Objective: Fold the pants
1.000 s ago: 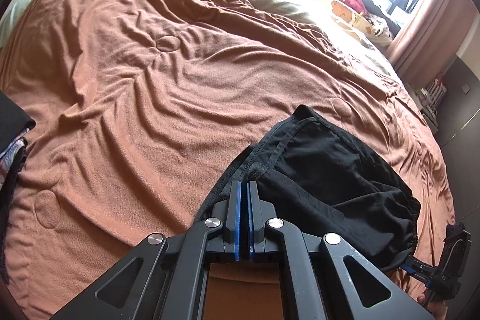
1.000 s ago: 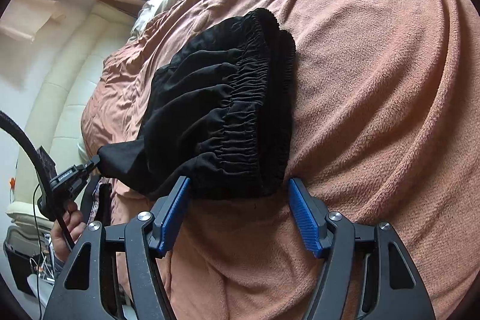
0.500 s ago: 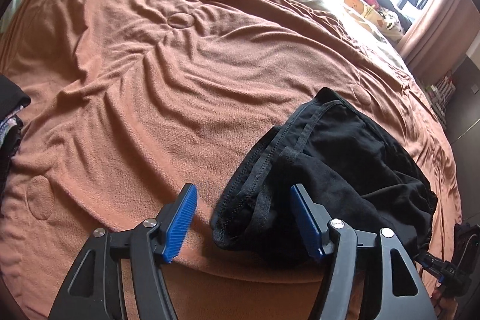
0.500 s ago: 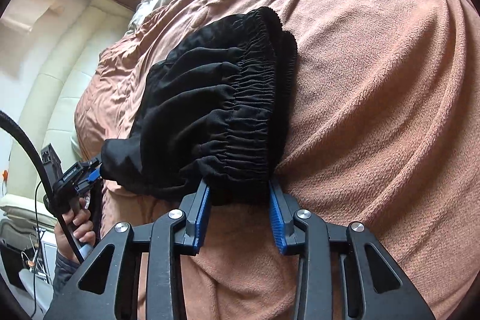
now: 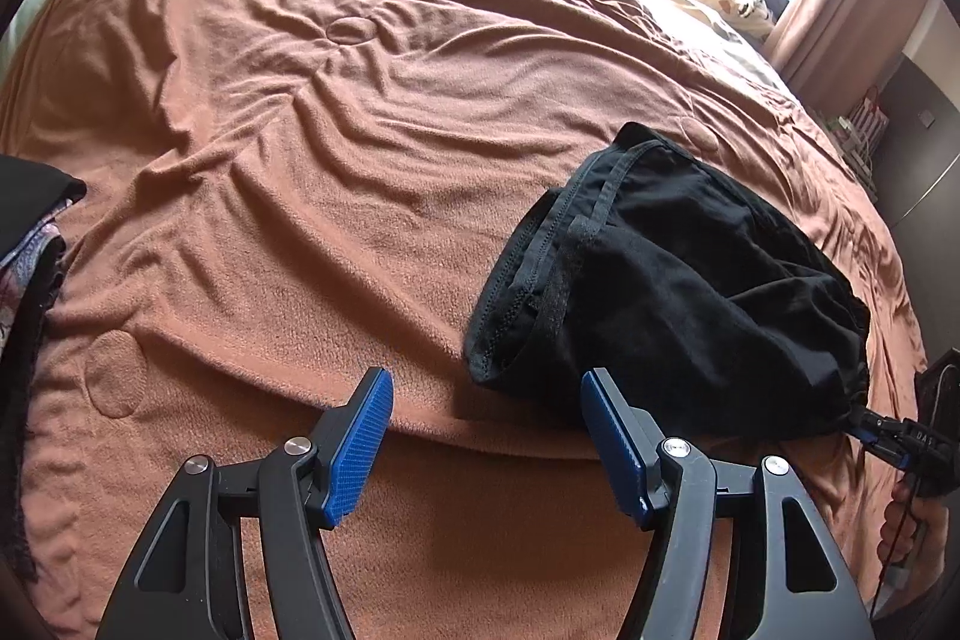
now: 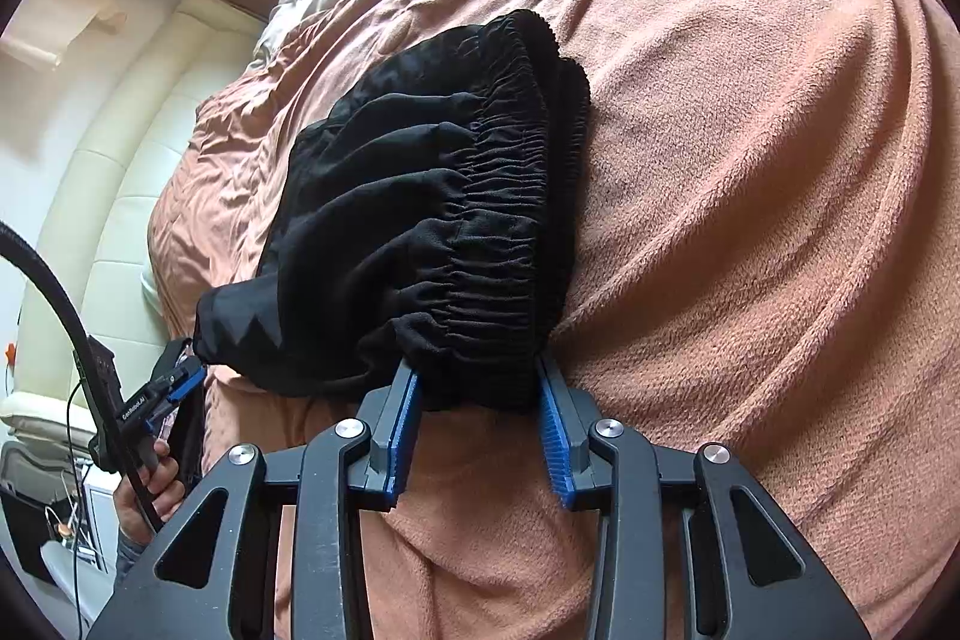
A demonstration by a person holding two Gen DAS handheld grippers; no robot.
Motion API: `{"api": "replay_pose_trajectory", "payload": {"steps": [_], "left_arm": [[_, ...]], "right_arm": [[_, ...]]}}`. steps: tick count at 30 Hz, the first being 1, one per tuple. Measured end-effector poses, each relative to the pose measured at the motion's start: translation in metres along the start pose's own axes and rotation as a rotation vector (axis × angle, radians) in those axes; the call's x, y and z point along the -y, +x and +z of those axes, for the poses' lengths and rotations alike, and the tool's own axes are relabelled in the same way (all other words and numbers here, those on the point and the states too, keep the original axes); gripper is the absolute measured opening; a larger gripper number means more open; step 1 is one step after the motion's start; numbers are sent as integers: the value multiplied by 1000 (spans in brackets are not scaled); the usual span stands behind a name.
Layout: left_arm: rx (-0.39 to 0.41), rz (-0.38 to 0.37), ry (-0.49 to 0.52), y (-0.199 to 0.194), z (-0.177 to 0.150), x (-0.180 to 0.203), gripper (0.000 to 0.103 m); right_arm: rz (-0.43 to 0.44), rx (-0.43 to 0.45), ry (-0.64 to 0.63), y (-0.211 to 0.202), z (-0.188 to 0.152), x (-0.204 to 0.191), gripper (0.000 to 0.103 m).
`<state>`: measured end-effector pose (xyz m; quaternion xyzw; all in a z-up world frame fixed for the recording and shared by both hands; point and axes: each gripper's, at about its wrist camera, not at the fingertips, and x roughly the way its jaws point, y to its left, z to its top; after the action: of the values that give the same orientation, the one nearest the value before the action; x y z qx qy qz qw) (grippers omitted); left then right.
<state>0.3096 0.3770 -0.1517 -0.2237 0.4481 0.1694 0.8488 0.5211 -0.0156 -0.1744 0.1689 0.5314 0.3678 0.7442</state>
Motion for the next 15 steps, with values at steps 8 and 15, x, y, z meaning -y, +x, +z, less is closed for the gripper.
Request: {"api": "replay_pose_trajectory", "payload": {"steps": [8,15], "left_arm": [[-49,26,-43,33,13,1,56],[-75,18,-19,56,18,13,51]], "right_arm": [[3,-6,-2,1,1,2,34],[5,0,-10,2,2,2,34]]}}
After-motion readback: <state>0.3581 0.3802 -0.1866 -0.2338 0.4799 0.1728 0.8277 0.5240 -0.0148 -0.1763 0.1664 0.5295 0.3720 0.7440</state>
